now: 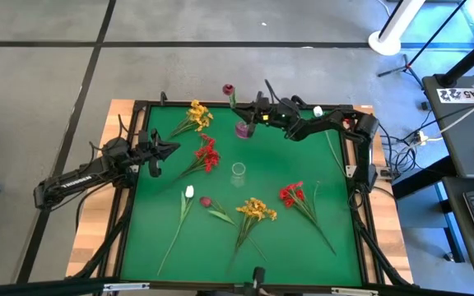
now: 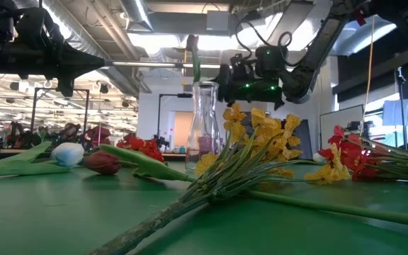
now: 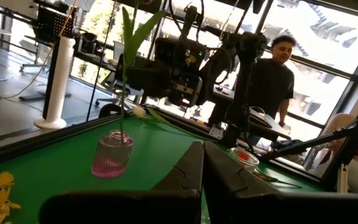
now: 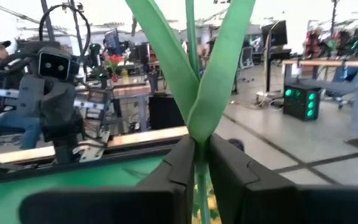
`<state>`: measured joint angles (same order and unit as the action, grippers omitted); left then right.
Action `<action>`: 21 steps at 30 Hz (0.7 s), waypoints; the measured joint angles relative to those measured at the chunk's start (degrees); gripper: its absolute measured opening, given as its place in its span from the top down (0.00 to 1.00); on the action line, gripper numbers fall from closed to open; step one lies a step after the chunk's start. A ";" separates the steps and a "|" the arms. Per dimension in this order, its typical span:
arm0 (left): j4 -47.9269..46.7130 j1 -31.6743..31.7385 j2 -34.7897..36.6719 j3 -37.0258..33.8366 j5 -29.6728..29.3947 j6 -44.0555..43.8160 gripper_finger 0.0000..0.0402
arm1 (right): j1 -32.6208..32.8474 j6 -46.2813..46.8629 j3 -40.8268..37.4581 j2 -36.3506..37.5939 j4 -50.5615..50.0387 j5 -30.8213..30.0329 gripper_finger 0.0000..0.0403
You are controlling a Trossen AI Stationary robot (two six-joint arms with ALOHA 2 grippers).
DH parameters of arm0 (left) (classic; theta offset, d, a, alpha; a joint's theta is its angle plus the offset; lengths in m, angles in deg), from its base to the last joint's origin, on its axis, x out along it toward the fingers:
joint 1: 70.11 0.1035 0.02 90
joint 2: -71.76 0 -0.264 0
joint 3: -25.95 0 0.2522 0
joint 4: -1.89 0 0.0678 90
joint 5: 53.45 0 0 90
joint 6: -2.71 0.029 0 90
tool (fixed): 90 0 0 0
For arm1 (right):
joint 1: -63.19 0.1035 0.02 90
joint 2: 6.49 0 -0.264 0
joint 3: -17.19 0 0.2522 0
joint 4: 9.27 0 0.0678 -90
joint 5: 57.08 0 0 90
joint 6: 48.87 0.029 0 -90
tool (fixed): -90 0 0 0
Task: Sort flowers into vase by color
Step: Put the top red tulip into the purple vase, then put the left red flowers into the purple vase
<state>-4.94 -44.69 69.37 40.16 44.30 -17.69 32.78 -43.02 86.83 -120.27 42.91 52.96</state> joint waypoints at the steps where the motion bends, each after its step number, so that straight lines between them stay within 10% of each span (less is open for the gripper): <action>1: 0.00 0.01 0.00 0.00 0.00 0.00 1.00 | 0.00 -0.01 -0.02 0.17 -1.44 0.51 0.87; 21: 0.00 -0.01 0.00 0.00 0.00 0.00 1.00 | 0.00 -10.82 -0.07 13.41 -36.45 0.03 0.55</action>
<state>-4.94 -44.69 69.37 40.16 44.30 -17.69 32.78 -53.84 86.76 -106.86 6.46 52.99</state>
